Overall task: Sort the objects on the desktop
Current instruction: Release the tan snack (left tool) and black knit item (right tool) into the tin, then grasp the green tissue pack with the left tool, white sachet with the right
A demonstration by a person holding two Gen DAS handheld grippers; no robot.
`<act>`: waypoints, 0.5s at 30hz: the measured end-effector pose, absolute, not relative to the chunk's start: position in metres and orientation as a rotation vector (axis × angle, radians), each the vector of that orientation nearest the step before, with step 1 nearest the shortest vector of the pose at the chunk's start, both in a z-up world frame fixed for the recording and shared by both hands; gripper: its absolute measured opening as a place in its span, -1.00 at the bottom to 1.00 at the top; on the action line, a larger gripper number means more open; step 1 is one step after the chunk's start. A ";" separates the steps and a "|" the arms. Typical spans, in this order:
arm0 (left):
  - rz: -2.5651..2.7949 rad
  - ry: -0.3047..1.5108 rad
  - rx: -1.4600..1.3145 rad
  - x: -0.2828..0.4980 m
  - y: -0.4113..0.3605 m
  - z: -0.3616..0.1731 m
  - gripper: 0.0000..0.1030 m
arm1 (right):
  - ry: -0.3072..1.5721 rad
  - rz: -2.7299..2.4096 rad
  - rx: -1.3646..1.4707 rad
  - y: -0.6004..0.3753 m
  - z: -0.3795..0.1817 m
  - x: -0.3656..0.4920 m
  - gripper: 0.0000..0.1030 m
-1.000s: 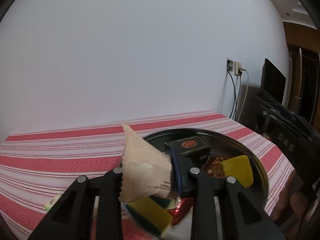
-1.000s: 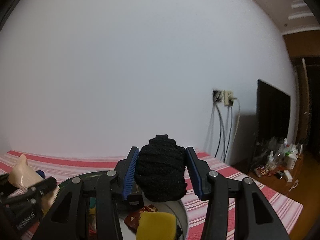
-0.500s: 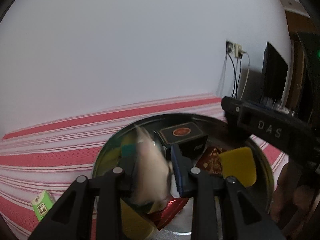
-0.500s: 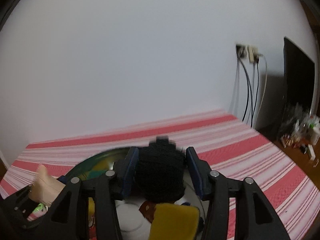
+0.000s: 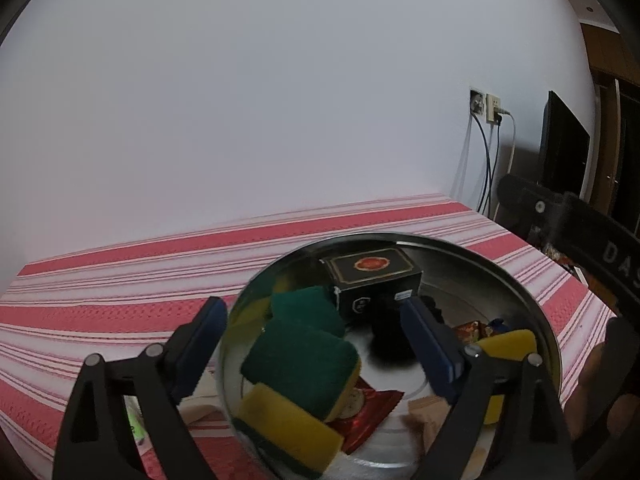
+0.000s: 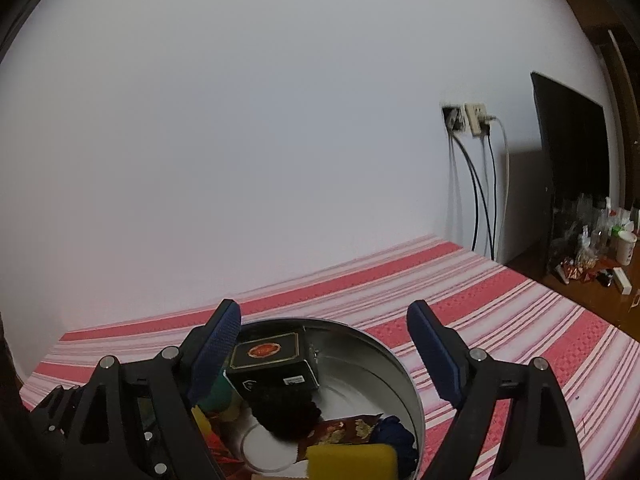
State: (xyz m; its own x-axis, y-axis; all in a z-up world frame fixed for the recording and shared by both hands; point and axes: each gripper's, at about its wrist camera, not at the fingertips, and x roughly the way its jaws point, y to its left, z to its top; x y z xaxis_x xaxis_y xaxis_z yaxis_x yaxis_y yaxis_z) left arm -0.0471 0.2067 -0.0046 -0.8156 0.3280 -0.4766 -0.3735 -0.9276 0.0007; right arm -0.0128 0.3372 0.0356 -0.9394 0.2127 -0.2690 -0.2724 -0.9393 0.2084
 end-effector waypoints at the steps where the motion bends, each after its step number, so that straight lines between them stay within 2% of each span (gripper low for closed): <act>1: 2.685 0.143 -0.674 -0.047 0.204 -0.004 0.75 | 0.340 2.853 -0.328 0.332 0.037 -0.010 0.69; 4: 2.710 0.167 -0.651 -0.048 0.184 -0.001 0.84 | 0.290 2.920 -0.277 0.313 0.044 -0.003 0.69; 6: 2.724 0.115 -0.681 -0.054 0.161 0.001 0.90 | 0.235 2.958 -0.252 0.296 0.049 0.000 0.69; 9: 2.731 0.071 -0.728 -0.061 0.128 -0.001 0.90 | 0.198 3.009 -0.236 0.274 0.052 0.002 0.69; 15: 2.701 0.126 -0.864 -0.078 0.055 -0.023 0.90 | 0.169 3.124 -0.291 0.234 0.047 0.006 0.69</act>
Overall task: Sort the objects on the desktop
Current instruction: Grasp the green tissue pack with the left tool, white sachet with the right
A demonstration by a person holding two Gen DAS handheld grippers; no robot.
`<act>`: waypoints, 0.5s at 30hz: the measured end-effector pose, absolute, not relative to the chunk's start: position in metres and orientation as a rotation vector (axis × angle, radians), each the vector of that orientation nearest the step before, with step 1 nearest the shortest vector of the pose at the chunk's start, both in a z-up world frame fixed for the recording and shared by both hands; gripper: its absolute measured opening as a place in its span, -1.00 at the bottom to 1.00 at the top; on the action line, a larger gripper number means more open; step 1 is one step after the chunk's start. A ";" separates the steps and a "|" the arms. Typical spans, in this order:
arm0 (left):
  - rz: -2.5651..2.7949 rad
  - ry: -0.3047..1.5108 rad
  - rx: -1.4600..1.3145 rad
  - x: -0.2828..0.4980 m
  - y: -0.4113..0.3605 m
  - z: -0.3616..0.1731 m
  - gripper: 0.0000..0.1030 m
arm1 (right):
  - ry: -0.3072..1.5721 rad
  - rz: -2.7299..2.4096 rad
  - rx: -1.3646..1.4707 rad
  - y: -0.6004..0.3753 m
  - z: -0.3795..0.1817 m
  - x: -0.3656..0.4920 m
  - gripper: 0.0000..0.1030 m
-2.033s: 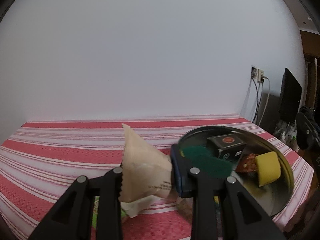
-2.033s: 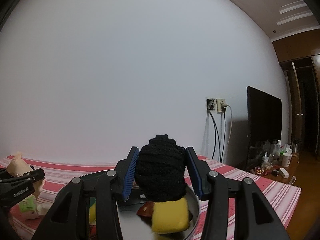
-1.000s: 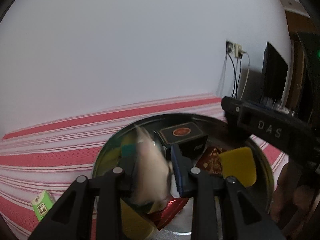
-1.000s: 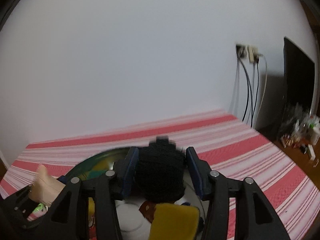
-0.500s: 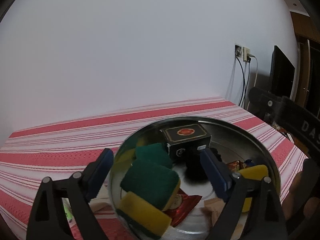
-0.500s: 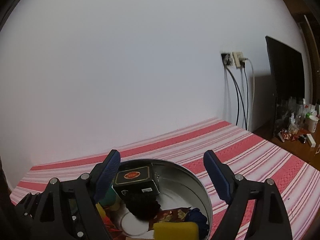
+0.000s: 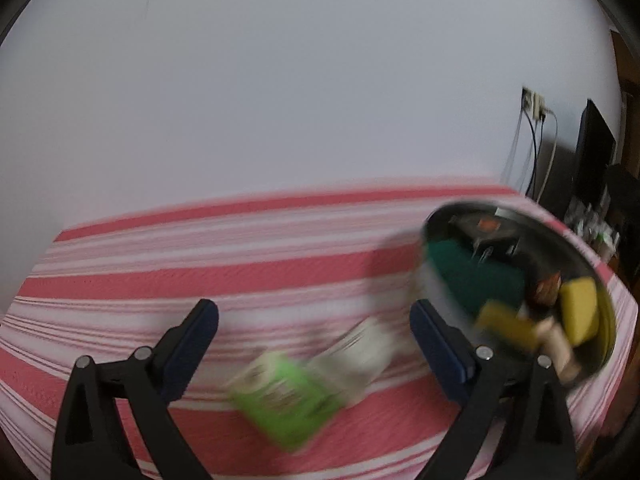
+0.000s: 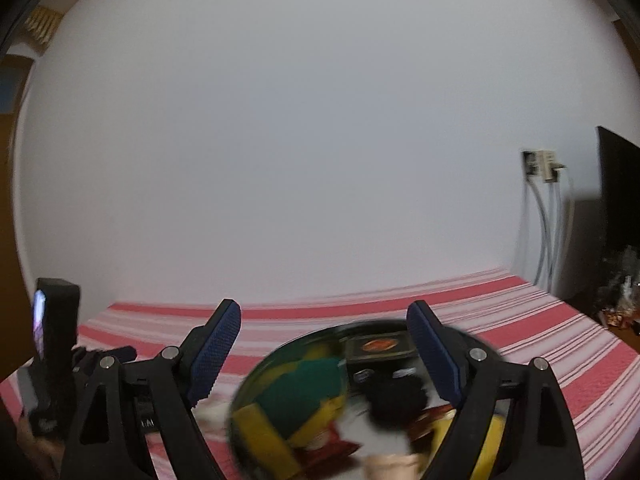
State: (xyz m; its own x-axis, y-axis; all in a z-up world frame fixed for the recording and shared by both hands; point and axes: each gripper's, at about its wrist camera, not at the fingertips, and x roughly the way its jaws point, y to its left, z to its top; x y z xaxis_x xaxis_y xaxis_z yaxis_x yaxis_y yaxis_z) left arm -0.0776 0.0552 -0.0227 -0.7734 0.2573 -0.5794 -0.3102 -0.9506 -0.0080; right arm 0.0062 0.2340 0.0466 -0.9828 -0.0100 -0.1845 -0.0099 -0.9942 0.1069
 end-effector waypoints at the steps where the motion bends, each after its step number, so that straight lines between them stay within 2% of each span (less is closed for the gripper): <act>1: 2.684 0.135 -0.886 -0.079 0.049 -0.026 0.90 | -0.155 -3.092 0.310 0.227 0.045 0.005 0.69; 8: 2.463 0.388 -1.045 -0.098 0.047 -0.061 0.90 | 0.125 -2.866 0.483 0.176 0.040 -0.014 0.69; 14: 2.318 0.465 -1.102 -0.104 0.066 -0.079 0.89 | 0.313 -2.771 0.558 0.152 0.046 -0.016 0.69; 15: 2.306 0.448 -1.101 -0.107 0.064 -0.079 0.79 | 0.342 -2.762 0.570 0.150 0.047 -0.015 0.69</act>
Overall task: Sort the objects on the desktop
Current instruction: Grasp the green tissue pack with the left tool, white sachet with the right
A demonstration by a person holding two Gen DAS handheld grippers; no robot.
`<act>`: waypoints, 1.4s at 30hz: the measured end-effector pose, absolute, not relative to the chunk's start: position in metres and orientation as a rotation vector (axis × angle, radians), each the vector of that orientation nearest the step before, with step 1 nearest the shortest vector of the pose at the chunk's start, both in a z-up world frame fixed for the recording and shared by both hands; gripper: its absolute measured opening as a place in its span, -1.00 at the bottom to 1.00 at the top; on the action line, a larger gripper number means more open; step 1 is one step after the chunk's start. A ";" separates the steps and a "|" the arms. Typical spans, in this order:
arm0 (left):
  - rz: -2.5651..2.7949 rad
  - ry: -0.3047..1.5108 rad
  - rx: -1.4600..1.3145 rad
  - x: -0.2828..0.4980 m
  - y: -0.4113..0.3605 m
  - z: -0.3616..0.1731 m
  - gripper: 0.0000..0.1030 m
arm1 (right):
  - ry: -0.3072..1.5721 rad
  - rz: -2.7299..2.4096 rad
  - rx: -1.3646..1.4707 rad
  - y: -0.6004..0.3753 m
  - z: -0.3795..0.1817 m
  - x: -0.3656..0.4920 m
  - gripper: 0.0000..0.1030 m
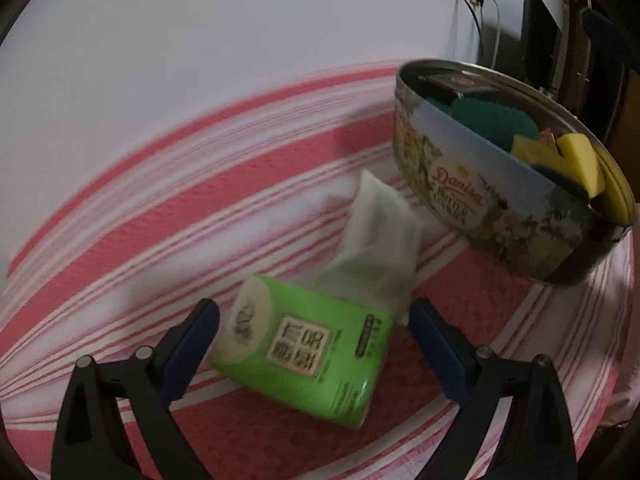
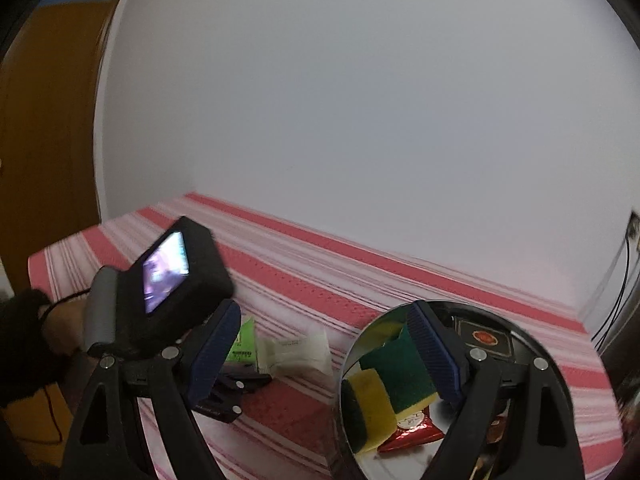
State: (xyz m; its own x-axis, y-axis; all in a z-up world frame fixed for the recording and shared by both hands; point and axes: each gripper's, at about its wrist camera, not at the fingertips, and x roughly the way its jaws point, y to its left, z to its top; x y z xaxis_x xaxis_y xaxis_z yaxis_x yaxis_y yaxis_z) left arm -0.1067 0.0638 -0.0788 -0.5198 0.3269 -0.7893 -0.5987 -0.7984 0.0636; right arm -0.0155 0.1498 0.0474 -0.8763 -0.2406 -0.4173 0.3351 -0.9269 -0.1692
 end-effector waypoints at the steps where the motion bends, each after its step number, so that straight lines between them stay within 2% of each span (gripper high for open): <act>1: 2.292 0.435 -1.103 -0.110 0.061 -0.078 0.67 | 0.354 -2.754 0.583 0.149 0.048 -0.017 0.69; 3: 2.259 0.384 -1.118 -0.116 0.054 -0.078 0.52 | 0.339 -2.731 0.611 0.146 0.048 -0.017 0.69; 11: 2.280 0.370 -1.112 -0.130 0.021 -0.076 0.43 | 0.186 -2.622 0.742 0.143 0.026 -0.026 0.69; 16: 2.497 0.095 -1.110 -0.158 -0.037 -0.067 0.43 | 0.062 -2.583 0.828 0.126 0.013 -0.054 0.69; 18: 2.603 0.062 -1.111 -0.164 -0.055 -0.064 0.43 | -0.058 -2.529 0.952 0.116 0.003 -0.075 0.69; 20: 2.672 -0.007 -1.097 -0.167 -0.071 -0.060 0.43 | -0.108 -2.546 1.067 0.107 -0.011 -0.089 0.68; 21: 2.691 -0.032 -1.090 -0.166 -0.076 -0.059 0.43 | -0.109 -2.575 1.110 0.103 -0.017 -0.094 0.62; 29: 2.726 -0.085 -1.078 -0.162 -0.087 -0.054 0.43 | -0.208 -2.693 1.440 0.087 -0.053 -0.129 0.62; 34: 2.728 -0.091 -1.062 -0.158 -0.078 -0.052 0.43 | -0.262 -2.774 1.414 0.087 -0.051 -0.150 0.59; 35: 2.728 -0.092 -1.063 -0.154 -0.080 -0.053 0.43 | -0.259 -2.790 1.408 0.087 -0.051 -0.155 0.54; 36: 2.727 -0.091 -1.066 -0.153 -0.079 -0.053 0.43 | -0.262 -2.809 1.397 0.088 -0.050 -0.158 0.40; 38: 2.726 -0.083 -1.068 -0.153 -0.081 -0.054 0.43 | -0.259 -2.822 1.385 0.089 -0.050 -0.161 0.33; 42: 2.720 -0.085 -1.071 -0.156 -0.080 -0.058 0.43 | -0.310 -2.808 1.353 0.100 -0.055 -0.170 0.33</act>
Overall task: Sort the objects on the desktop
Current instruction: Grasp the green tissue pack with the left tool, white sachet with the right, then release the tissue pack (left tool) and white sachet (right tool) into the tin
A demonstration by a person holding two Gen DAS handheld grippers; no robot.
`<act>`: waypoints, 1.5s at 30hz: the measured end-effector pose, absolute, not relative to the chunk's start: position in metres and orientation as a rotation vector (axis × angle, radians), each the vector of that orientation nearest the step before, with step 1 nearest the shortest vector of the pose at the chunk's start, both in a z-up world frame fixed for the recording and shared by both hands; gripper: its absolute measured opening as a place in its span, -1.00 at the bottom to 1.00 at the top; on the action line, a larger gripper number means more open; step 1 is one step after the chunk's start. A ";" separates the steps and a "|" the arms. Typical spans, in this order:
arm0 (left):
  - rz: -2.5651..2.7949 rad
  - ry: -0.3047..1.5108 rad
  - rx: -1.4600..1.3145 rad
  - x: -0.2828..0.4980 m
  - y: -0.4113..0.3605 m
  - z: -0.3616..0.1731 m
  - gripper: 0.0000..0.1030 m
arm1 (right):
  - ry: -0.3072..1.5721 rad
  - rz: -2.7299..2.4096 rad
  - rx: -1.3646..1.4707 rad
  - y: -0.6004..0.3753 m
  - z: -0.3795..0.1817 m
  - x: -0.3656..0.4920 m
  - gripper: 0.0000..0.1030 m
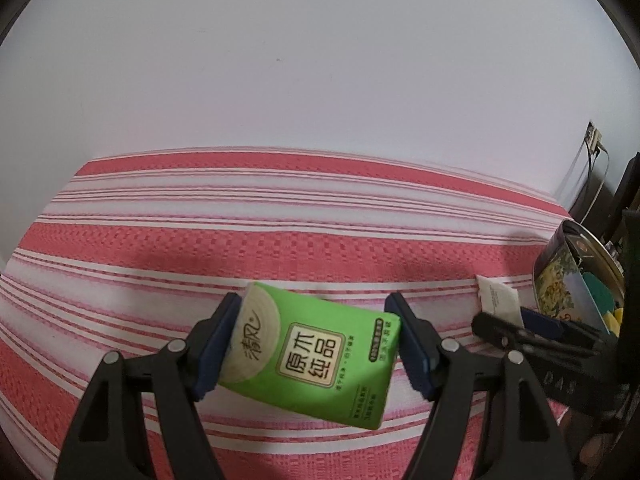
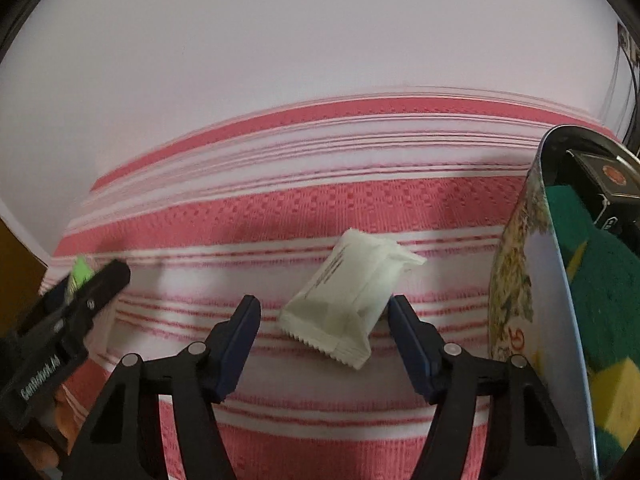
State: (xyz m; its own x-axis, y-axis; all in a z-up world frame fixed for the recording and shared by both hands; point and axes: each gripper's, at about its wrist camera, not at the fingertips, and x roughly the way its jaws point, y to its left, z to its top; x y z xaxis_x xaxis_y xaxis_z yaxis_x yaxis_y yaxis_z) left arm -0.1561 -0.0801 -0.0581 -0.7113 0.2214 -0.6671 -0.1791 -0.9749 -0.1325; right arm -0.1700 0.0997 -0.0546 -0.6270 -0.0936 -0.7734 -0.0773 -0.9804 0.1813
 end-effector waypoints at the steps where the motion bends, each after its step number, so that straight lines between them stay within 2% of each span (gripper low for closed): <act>1: 2.722 -0.090 -1.073 -0.155 -0.083 -0.057 0.43 | -0.301 -2.812 1.350 0.100 -0.054 -0.173 0.33; 5: 2.724 -0.098 -1.073 -0.156 -0.085 -0.058 0.43 | -0.224 -2.847 1.351 0.092 -0.055 -0.185 0.33; 7: 2.727 -0.095 -1.071 -0.155 -0.084 -0.057 0.43 | -0.099 -2.892 1.361 0.082 -0.058 -0.184 0.15; 8: 2.728 -0.091 -1.072 -0.155 -0.083 -0.058 0.43 | -0.050 -2.903 1.371 0.079 -0.058 -0.184 -0.05; 9: 2.731 -0.086 -1.073 -0.155 -0.082 -0.059 0.43 | -0.054 -2.892 1.360 0.078 -0.057 -0.184 -0.15; 11: 2.735 -0.061 -1.073 -0.156 -0.081 -0.061 0.43 | -0.048 -2.890 1.357 0.079 -0.055 -0.183 -0.17; 14: 2.735 -0.031 -1.069 -0.156 -0.077 -0.061 0.43 | -0.099 -2.880 1.341 0.086 -0.053 -0.175 -0.19; 18: 2.718 -0.077 -1.052 -0.156 -0.077 -0.060 0.43 | -0.236 -2.831 1.264 0.102 -0.044 -0.152 -0.19; 25: 2.736 -0.078 -0.951 -0.138 -0.047 -0.039 0.43 | -0.222 -2.944 0.933 0.131 0.017 -0.090 -0.19; 29: 2.666 -0.075 -0.891 -0.123 -0.005 -0.020 0.43 | -0.290 -3.012 0.819 0.165 0.045 -0.064 -0.19; 32: 2.629 -0.034 -0.836 -0.111 0.028 -0.006 0.43 | -0.270 -3.120 0.759 0.191 0.056 -0.048 -0.19; 45: 2.476 0.111 -0.788 -0.088 0.163 0.018 0.43 | -0.384 -3.332 0.881 0.306 0.043 -0.032 -0.19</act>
State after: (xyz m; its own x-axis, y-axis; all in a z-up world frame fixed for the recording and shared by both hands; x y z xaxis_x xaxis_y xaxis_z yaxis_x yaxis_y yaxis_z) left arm -0.0876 0.1631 0.0182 -0.6867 0.4663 -0.5577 -0.5145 -0.8537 -0.0803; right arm -0.0317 0.3063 0.0429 -0.8216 0.2529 -0.5109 -0.3625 -0.9235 0.1258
